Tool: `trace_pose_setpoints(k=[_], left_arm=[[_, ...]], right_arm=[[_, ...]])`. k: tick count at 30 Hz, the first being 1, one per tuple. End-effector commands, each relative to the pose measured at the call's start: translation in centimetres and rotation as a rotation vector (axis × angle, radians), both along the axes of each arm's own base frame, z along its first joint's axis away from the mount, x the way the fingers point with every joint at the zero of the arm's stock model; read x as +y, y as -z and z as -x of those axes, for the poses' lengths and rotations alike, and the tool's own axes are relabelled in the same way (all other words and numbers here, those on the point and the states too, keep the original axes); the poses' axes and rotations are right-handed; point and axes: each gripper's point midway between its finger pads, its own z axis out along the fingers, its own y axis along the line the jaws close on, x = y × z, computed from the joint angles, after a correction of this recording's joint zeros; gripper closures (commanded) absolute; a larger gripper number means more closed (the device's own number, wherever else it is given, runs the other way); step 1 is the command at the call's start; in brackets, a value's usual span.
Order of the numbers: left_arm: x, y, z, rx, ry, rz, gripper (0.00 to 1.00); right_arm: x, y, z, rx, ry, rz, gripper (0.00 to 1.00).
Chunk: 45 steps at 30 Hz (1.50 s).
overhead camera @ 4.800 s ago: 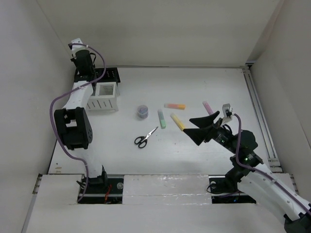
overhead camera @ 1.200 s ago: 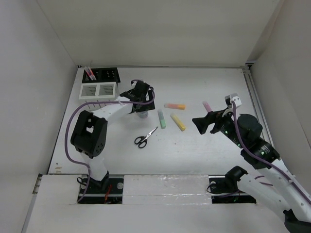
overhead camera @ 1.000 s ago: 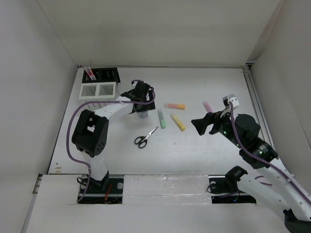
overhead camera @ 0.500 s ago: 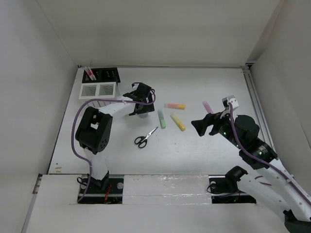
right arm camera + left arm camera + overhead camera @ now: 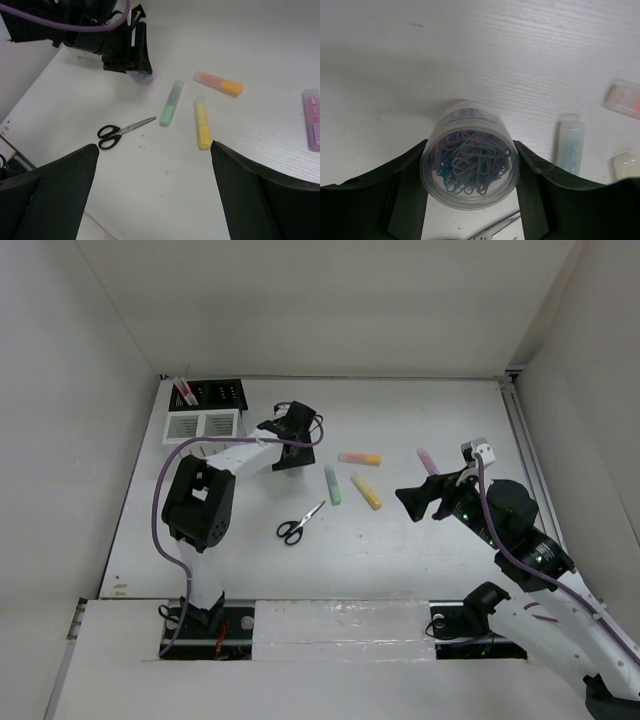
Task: Sort the stationery into containers
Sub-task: Grab a piece of stationery with the left arm, then place the stationery into the container
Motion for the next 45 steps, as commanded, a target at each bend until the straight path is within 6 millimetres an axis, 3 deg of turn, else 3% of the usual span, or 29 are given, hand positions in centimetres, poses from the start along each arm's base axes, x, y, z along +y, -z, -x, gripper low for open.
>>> trace_pose_setpoints(k=[1, 3, 4, 6, 7, 8, 10, 11, 13, 14, 15, 17, 18, 21, 22, 27, 28, 31, 32, 37, 40, 45], left_arm=[[-0.5, -6.5, -2.2, -0.112, -0.029, 0.017, 1.0], [-0.3, -9.5, -3.3, -0.158, -0.047, 0.034, 1.0], [0.4, -12.6, -4.5, -0.204, -0.065, 0.041, 1.0], [1.5, -15.6, -5.9, -0.249, -0.095, 0.044, 1.0], [3.4, -16.0, -6.7, -0.237, -0.124, 0.012, 1.0], [3.9, -20.0, -8.2, -0.311, -0.149, 0.047, 1.0], [5.9, -22.6, -9.8, -0.35, -0.179, 0.032, 1.0], [8.1, -24.6, -11.3, -0.385, -0.213, 0.025, 1.0], [10.4, -25.9, -12.7, -0.41, -0.24, 0.034, 1.0], [13.1, -25.6, -13.8, -0.412, -0.291, 0.03, 1.0], [14.5, -26.5, -14.3, -0.443, -0.31, 0.028, 1.0], [16.8, -26.5, -15.0, -0.461, -0.312, 0.029, 1.0], [16.7, -25.7, -15.8, -0.487, -0.304, 0.027, 1.0], [18.1, -26.4, -16.9, -0.575, -0.309, 0.002, 1.0], [17.7, -26.7, -16.9, -0.58, -0.286, 0.013, 1.0], [18.7, -25.9, -19.4, -0.604, -0.295, -0.028, 1.0], [18.7, -24.4, -20.1, -0.579, -0.277, -0.053, 1.0], [19.1, -23.4, -20.4, -0.556, -0.291, -0.073, 1.0], [19.1, -21.5, -20.4, -0.524, -0.289, -0.08, 1.0], [19.2, -17.8, -20.3, -0.462, -0.303, -0.088, 1.0], [19.2, -16.1, -20.5, -0.431, -0.301, -0.095, 1.0], [19.0, -15.2, -20.3, -0.413, -0.301, -0.085, 1.0]], right_arm=[[-0.1, -1.4, -0.3, -0.045, 0.009, -0.024, 0.0], [0.1, -1.6, -0.2, -0.048, 0.002, -0.039, 0.0], [0.1, -1.6, -0.2, -0.048, 0.001, -0.039, 0.0], [0.2, -1.9, -0.3, -0.056, 0.001, -0.044, 0.0], [0.2, -1.9, -0.3, -0.056, 0.001, -0.044, 0.0], [0.3, -1.9, -0.2, -0.055, -0.008, -0.045, 0.0], [0.3, -1.9, -0.2, -0.055, -0.008, -0.045, 0.0], [0.1, -1.9, -0.3, -0.055, 0.001, -0.045, 0.0], [0.1, -1.9, -0.3, -0.055, 0.001, -0.045, 0.0], [0.0, -1.6, -0.2, -0.055, 0.001, -0.045, 0.0], [0.0, -1.6, -0.2, -0.055, 0.001, -0.045, 0.0], [0.1, -1.3, -0.3, -0.054, 0.001, -0.044, 0.0], [0.1, -0.8, -0.3, -0.045, 0.002, -0.038, 0.0], [0.4, -0.5, -0.1, -0.042, -0.02, -0.04, 0.0], [0.4, -0.5, -0.1, -0.042, -0.02, -0.04, 0.0], [0.3, -0.1, -0.3, -0.035, -0.011, -0.034, 0.0], [0.1, 0.3, -0.3, -0.022, -0.001, -0.024, 0.0], [-0.1, 0.3, -0.2, -0.024, 0.008, -0.023, 0.0], [-0.1, 0.3, -0.2, -0.024, 0.008, -0.023, 0.0], [0.1, 0.1, -0.2, -0.022, -0.001, -0.023, 0.0], [0.2, 0.1, -0.4, -0.022, -0.001, -0.023, 0.0], [0.2, 0.6, -0.4, -0.014, -0.001, -0.018, 0.0]])
